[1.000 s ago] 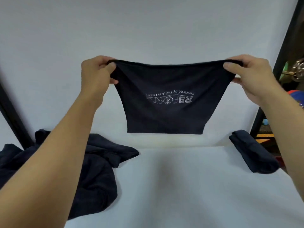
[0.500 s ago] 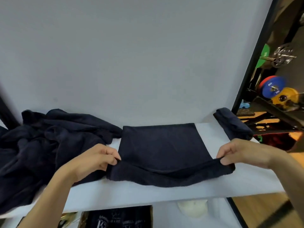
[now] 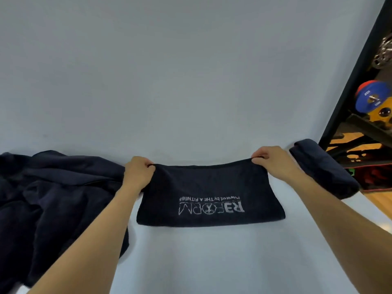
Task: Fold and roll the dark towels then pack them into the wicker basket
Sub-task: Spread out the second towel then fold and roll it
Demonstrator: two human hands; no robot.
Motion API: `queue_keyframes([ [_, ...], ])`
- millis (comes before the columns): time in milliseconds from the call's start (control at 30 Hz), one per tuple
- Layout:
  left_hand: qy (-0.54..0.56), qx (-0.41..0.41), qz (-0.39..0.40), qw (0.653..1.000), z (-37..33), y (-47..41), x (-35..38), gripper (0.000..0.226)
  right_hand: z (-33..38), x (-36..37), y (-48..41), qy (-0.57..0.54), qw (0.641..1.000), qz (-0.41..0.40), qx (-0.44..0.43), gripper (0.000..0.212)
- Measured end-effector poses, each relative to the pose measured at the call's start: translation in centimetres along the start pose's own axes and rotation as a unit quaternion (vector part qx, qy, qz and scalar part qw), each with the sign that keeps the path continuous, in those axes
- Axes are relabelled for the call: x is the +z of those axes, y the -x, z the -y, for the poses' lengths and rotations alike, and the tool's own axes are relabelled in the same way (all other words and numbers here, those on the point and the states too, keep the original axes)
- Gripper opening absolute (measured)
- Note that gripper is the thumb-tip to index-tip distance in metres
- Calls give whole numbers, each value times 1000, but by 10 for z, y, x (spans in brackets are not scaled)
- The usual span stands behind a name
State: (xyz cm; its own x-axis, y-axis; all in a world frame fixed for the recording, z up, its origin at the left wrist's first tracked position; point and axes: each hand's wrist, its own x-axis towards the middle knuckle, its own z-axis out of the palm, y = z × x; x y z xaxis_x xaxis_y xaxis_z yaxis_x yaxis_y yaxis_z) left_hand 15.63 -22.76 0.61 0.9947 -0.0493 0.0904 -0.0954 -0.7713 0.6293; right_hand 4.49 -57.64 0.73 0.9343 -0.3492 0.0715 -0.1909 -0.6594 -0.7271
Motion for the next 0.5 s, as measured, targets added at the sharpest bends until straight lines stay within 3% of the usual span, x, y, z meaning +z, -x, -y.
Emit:
queue_keyframes([
  [133, -97, 31, -63, 993, -5, 8, 15, 25, -16, 21, -9, 136, 989, -51, 9, 19],
  [200, -111, 164, -83, 977, -18, 27, 26, 30, -3, 35, 4, 183, 974, -117, -66, 25],
  [233, -103, 230, -46, 967, -24, 39, 35, 36, 9, 47, 15, 185, 967, -117, -128, 28],
  [300, -144, 282, 91, 944, -26, 58, 57, 56, 32, 76, 38, 205, 955, -13, -215, 40],
  [333, -189, 276, 142, 932, -22, 63, 64, 69, 35, 89, 46, 227, 949, 52, -213, 47],
  [400, -243, 257, 147, 924, 0, 62, 67, 95, 24, 96, 42, 284, 938, 116, -160, 58],
  [500, -287, 235, 109, 922, 27, 63, 49, 112, -5, 73, 15, 328, 935, 110, -75, 64],
])
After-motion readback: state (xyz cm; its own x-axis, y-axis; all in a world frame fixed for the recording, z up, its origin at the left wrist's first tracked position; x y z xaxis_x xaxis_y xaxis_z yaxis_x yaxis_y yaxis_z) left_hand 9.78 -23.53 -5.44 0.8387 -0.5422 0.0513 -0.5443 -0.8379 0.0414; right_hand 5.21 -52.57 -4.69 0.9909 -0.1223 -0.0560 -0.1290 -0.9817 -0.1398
